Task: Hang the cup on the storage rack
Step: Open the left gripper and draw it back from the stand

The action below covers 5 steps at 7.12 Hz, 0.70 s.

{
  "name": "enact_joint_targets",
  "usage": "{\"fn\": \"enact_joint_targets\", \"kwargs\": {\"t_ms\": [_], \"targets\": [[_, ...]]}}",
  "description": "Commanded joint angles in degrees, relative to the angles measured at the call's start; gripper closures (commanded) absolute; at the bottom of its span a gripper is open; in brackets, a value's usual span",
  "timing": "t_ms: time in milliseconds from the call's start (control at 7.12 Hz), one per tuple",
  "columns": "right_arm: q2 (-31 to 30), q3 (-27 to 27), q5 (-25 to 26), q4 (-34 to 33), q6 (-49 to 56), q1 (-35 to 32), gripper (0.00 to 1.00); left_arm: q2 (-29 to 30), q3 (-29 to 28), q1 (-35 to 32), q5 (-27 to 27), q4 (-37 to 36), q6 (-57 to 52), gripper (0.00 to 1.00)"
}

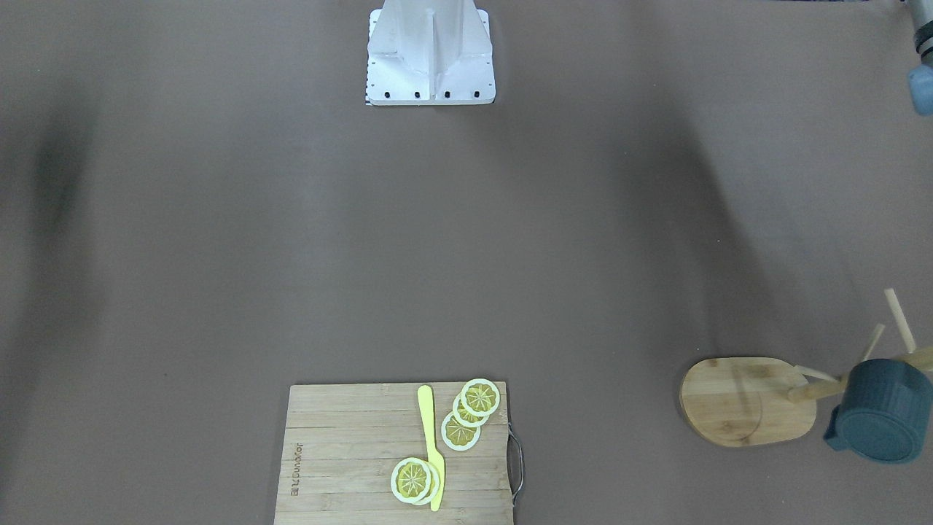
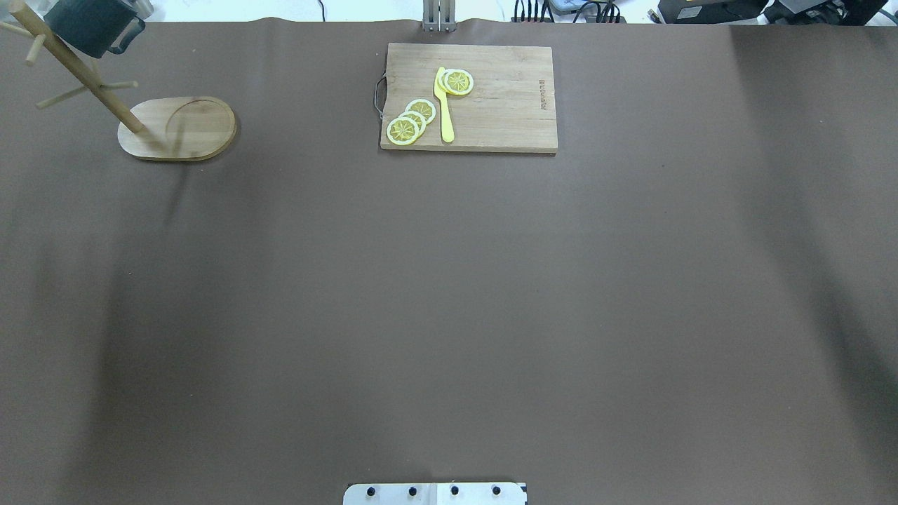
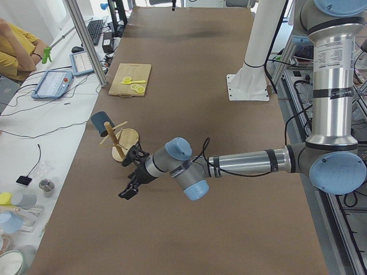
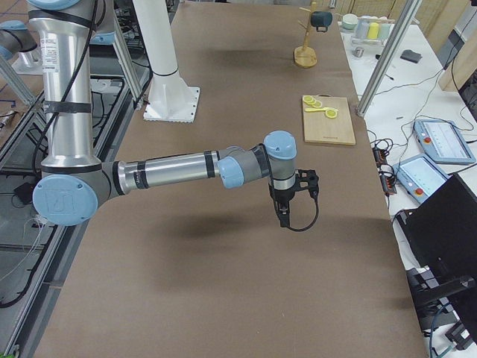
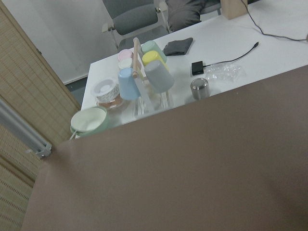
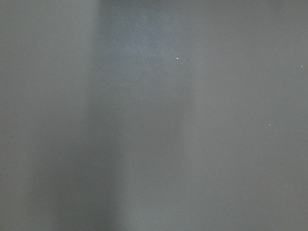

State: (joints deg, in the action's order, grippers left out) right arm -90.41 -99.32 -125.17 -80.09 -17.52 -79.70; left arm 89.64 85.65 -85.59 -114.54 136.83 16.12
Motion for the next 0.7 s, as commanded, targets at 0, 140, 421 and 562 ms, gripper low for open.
{"fn": "enact_joint_targets", "kwargs": {"t_ms": [0, 140, 421, 562], "targets": [[0.1, 2.6, -1.8, -0.4, 3.6, -0.5, 0.00, 7.8, 4.3, -5.2, -15.7, -32.0, -7.4, 0.02], [0.3, 3.8, -2.9, -0.5, 5.4, -1.3, 0.00, 8.3, 9.4, -5.2, -17.5, -42.8, -7.4, 0.02], [0.3, 4.5, -5.5, -1.0, 5.7, -2.1, 0.00, 4.0, 15.2, -4.7, -20.8, -53.2, -8.0, 0.02], [0.3, 4.5, -6.5, -1.0, 5.7, -2.6, 0.00, 0.0, 15.9, -4.4, -20.8, -51.8, -10.4, 0.02]]}}
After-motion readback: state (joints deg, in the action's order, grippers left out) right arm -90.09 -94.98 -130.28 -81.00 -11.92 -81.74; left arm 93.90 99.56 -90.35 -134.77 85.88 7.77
